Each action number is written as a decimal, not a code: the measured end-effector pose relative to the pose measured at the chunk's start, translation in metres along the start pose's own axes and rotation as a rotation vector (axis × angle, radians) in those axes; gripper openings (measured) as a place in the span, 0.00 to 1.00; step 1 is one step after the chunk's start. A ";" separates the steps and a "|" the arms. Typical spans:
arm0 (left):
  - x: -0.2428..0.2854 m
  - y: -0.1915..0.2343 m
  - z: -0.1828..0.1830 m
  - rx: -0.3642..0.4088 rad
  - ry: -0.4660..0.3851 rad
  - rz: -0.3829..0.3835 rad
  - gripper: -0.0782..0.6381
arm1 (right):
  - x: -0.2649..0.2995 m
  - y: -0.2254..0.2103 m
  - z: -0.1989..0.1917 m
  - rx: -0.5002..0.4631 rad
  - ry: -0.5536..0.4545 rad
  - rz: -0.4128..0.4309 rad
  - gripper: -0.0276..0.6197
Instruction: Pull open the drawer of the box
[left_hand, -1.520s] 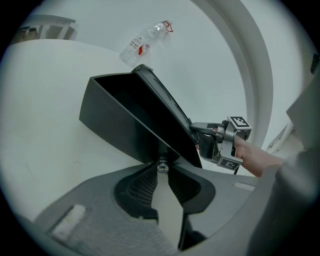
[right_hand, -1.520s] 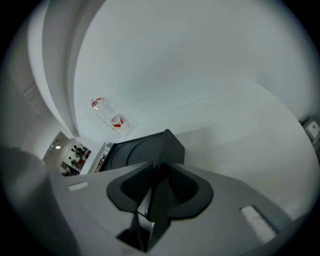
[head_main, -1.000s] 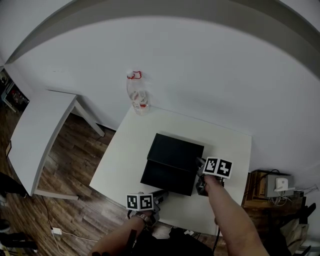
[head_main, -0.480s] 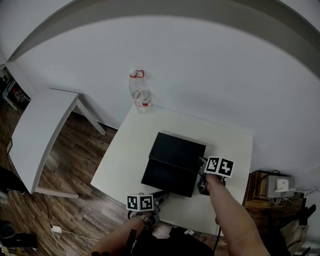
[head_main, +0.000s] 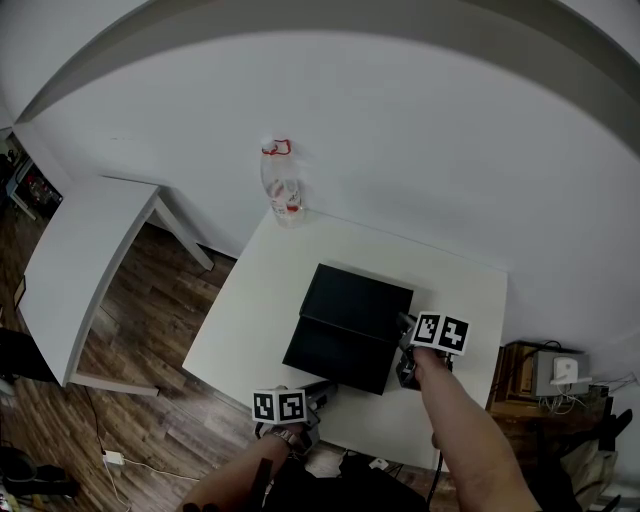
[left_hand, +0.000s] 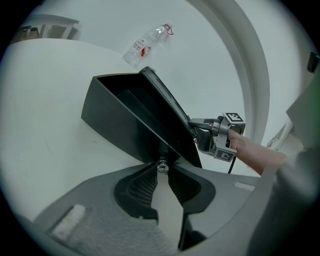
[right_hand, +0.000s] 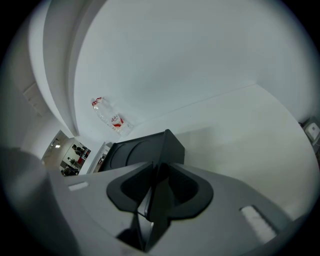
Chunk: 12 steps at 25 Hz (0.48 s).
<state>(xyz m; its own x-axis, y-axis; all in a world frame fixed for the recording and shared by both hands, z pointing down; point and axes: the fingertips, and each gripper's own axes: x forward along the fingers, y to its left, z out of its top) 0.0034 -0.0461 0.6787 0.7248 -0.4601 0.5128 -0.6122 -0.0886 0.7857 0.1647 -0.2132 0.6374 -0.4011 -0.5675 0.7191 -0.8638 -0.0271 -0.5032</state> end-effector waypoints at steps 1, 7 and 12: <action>-0.001 0.000 0.001 -0.004 -0.009 -0.008 0.21 | 0.000 0.000 0.000 0.001 -0.001 0.000 0.20; -0.014 -0.006 0.007 -0.020 -0.082 -0.052 0.23 | 0.002 -0.001 0.001 0.011 -0.003 0.003 0.21; -0.027 -0.014 -0.002 -0.042 -0.085 -0.114 0.22 | 0.000 -0.002 0.000 0.006 -0.003 -0.005 0.21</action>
<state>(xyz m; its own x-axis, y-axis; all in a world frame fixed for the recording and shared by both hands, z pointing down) -0.0065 -0.0305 0.6550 0.7580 -0.5228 0.3900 -0.5127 -0.1081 0.8517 0.1666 -0.2134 0.6387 -0.3957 -0.5698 0.7202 -0.8640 -0.0347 -0.5022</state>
